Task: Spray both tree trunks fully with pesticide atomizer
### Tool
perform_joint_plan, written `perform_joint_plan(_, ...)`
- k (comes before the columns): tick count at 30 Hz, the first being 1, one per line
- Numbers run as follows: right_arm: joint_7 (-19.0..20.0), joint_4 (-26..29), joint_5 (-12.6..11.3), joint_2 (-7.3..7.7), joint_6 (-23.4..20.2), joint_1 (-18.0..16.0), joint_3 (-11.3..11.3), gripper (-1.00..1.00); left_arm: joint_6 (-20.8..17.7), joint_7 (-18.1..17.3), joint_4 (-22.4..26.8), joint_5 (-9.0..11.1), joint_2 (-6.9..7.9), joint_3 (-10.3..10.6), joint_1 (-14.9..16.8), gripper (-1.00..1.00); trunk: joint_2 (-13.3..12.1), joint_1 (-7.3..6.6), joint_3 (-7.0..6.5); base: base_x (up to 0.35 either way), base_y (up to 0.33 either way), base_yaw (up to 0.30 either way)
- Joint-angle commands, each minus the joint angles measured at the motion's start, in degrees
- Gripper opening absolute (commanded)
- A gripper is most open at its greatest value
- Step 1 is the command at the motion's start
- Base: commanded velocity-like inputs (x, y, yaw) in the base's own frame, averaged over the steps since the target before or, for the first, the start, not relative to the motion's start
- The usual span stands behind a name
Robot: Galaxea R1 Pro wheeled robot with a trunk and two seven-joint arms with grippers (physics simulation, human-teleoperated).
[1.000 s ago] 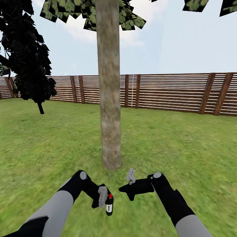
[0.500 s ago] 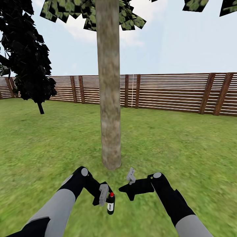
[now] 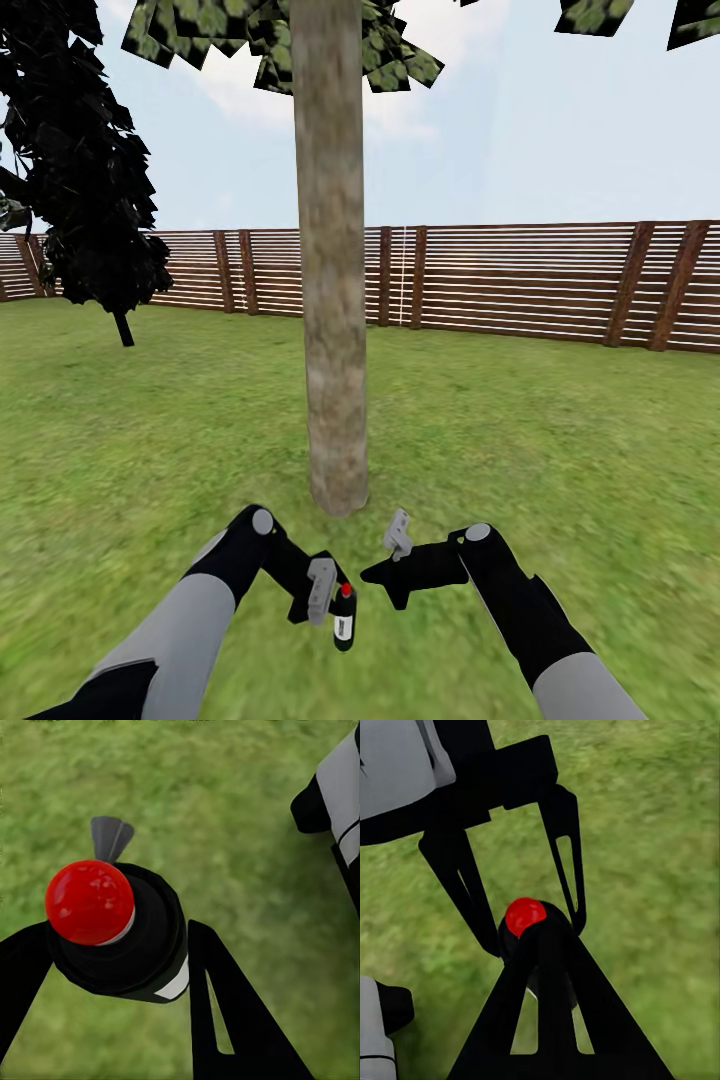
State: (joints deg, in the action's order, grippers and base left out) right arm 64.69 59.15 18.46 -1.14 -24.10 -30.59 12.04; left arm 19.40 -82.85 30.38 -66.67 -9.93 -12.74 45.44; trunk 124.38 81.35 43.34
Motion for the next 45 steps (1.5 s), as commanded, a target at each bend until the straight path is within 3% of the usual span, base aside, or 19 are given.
perform_joint_plan(1, 0.0, 0.0, 0.0, 0.0, 0.0, 0.0, 0.0, -1.0, -0.03, 0.03, 0.44, 0.02, -0.07, 0.0, 0.0, -1.0, 0.0, 0.0, 0.0, 0.0, 0.0, 0.0)
perform_joint_plan(12, 0.0, 0.0, 0.0, 0.0, 0.01, 0.0, 0.0, -1.0, -0.06, 0.06, 1.3, 0.1, -0.07, 0.0, 0.0, -1.0, 0.0, 0.0, 0.0, 0.0, 0.0, 0.0)
perform_joint_plan(16, 0.0, 0.0, 0.0, -0.01, -0.01, 0.0, 0.0, -1.0, -0.01, -0.02, 1.27, 3.75, -0.07, 0.04, 0.0, -1.0, 0.0, 0.0, 0.0, 0.0, 0.0, 0.0)
perform_joint_plan(19, 0.0, 0.0, 0.0, 0.0, 0.02, 0.0, 0.0, -1.0, 0.0, -0.05, 1.21, 4.76, -0.07, 0.11, 0.0, -1.0, 0.0, 0.0, 0.0, 0.0, 0.0, 0.0)
perform_joint_plan(45, 0.03, 0.0, 0.0, 0.0, 0.0, 0.0, 0.0, -1.0, -0.04, -0.11, 0.92, 4.63, -0.07, 0.09, 0.0, -1.0, 0.0, 0.0, 0.0, 0.0, 0.0, 0.0)
